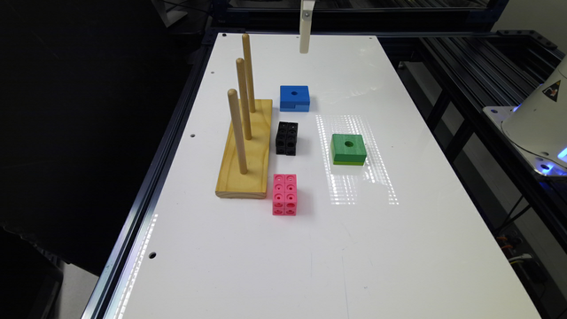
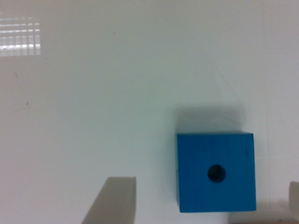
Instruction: Pick up blue block.
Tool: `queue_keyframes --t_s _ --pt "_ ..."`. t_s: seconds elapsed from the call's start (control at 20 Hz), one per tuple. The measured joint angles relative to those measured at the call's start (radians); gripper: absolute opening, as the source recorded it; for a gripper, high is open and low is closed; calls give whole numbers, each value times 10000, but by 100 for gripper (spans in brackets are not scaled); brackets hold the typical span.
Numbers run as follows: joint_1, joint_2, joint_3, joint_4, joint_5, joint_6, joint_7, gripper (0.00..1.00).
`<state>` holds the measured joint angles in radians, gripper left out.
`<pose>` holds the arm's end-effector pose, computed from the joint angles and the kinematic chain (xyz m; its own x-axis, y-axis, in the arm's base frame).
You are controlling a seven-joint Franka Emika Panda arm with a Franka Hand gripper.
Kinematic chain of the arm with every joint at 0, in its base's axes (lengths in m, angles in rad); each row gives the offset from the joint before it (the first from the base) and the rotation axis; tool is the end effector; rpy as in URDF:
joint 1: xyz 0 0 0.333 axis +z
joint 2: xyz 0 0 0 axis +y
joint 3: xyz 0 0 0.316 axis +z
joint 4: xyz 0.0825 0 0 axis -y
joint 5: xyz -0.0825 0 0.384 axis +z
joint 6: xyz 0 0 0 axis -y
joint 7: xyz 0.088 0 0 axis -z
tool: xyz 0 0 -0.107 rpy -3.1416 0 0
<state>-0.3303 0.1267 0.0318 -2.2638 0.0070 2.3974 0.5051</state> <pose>0.5093 -0.1567 0.3053 0.6902 -0.7236 0.0018 -0.7235 -0.6902 -0.0110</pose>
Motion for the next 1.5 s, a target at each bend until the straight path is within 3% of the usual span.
queue_keyframes --t_s 0.4,0.85,1.3,1.5 --pt "7 924 18 -46 0 911 0 100" --pt "20 954 124 -31 0 966 1 100" --pt "34 983 361 -53 2 967 59 100" --pt "34 1464 366 -78 2 1371 58 100"
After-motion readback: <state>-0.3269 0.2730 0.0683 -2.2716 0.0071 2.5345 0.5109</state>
